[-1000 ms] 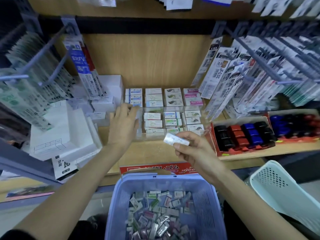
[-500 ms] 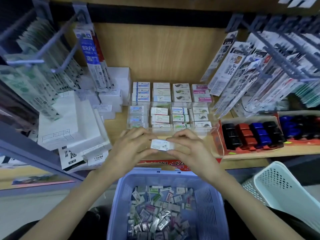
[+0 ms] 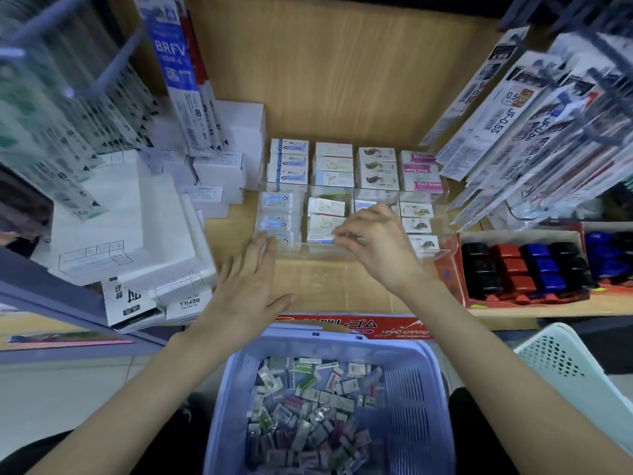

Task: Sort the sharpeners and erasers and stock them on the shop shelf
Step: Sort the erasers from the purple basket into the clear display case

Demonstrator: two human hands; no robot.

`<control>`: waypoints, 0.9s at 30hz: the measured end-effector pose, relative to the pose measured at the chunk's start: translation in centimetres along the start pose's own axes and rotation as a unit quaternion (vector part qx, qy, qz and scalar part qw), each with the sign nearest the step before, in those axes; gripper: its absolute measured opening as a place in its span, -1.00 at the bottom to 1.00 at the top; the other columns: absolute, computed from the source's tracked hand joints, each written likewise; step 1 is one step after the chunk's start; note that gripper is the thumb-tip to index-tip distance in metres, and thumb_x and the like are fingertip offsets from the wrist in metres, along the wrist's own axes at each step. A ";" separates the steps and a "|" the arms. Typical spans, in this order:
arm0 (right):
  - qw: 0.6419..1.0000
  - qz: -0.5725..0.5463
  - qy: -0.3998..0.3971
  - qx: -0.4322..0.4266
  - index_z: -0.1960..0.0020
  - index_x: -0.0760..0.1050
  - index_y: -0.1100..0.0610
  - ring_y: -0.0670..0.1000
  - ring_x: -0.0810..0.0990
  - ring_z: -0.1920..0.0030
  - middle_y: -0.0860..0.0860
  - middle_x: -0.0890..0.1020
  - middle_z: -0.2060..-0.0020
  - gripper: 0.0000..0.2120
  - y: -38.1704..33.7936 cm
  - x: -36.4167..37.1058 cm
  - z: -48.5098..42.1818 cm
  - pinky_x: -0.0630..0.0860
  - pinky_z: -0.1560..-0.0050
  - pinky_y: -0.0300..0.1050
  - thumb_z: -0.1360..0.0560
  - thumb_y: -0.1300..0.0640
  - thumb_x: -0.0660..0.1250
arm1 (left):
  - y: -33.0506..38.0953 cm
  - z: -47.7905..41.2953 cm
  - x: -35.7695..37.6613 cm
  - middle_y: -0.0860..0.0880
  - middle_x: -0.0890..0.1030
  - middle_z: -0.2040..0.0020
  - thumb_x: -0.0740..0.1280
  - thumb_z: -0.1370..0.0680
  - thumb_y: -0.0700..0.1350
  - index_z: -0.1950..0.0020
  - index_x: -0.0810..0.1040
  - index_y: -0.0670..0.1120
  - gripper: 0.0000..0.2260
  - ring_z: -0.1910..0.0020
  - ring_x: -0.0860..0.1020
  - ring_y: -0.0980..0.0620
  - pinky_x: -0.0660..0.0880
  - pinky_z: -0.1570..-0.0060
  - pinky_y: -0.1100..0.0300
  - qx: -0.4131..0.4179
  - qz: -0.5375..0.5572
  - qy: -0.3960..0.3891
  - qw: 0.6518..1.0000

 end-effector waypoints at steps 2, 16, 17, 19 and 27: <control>1.000 0.012 0.014 -0.003 0.05 0.67 0.17 0.15 0.46 0.02 0.05 0.66 0.14 -0.86 0.1 0.0 0.1 0.33 -0.06 -0.09 -0.44 0.13 0.42 | 0.2 0.1 -0.3 -0.11 -0.09 -0.55 0.20 -0.55 0.16 -0.54 -0.12 -0.18 -0.24 -0.53 -0.07 -0.09 -0.01 -0.46 0.04 -0.001 0.004 0.015 1.000; 0.995 -0.082 0.051 0.025 -0.02 0.58 0.15 0.03 0.51 -0.02 0.05 0.59 0.06 -0.84 -2.0 -1.7 0.2 0.38 -0.05 -0.21 -0.45 0.16 0.42 | 0.8 0.3 -1.9 -0.22 0.28 -0.44 0.20 -0.55 0.10 -0.44 0.29 -0.23 -0.43 -0.43 0.22 -0.24 0.19 -0.38 -0.09 0.028 0.029 0.090 0.995; 0.985 -0.158 0.048 0.056 -0.03 0.54 0.10 -0.06 0.53 0.02 0.02 0.58 0.04 -0.84 -2.3 -2.3 0.4 0.40 -0.01 -0.28 -0.46 0.17 0.41 | 1.0 0.4 -2.4 -0.21 0.40 -0.34 0.21 -0.53 0.09 -0.36 0.40 -0.23 -0.48 -0.34 0.34 -0.23 0.29 -0.32 -0.07 0.048 0.062 0.141 0.987; 0.955 -0.275 0.064 0.092 0.05 0.50 0.07 -0.15 0.55 0.12 0.01 0.59 0.08 -0.87 -3.2 -3.3 0.9 0.43 0.11 -0.37 -0.45 0.18 0.42 | 1.6 0.6 -3.7 -0.05 0.50 -0.22 0.25 -0.55 0.07 -0.29 0.46 -0.14 -0.60 -0.24 0.43 -0.02 0.32 -0.24 0.16 0.033 0.188 0.180 0.965; 0.946 -0.319 0.058 -0.007 0.18 0.51 0.19 -0.08 0.52 0.08 0.00 0.50 0.13 -0.83 -5.7 -1.0 3.1 0.47 0.07 -0.24 -0.40 0.13 0.46 | 2.5 0.6 -3.7 -0.12 0.68 0.07 0.27 -0.56 -0.14 0.00 0.55 -0.17 -0.87 0.07 0.67 0.00 0.59 0.03 0.20 -0.147 0.687 0.068 0.709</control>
Point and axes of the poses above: each hand's wrist, its own z-axis away from the middle knuckle, its own x-axis out of the palm, y = z × x, the point moved 3 cm from there along -z, towards the middle knuckle
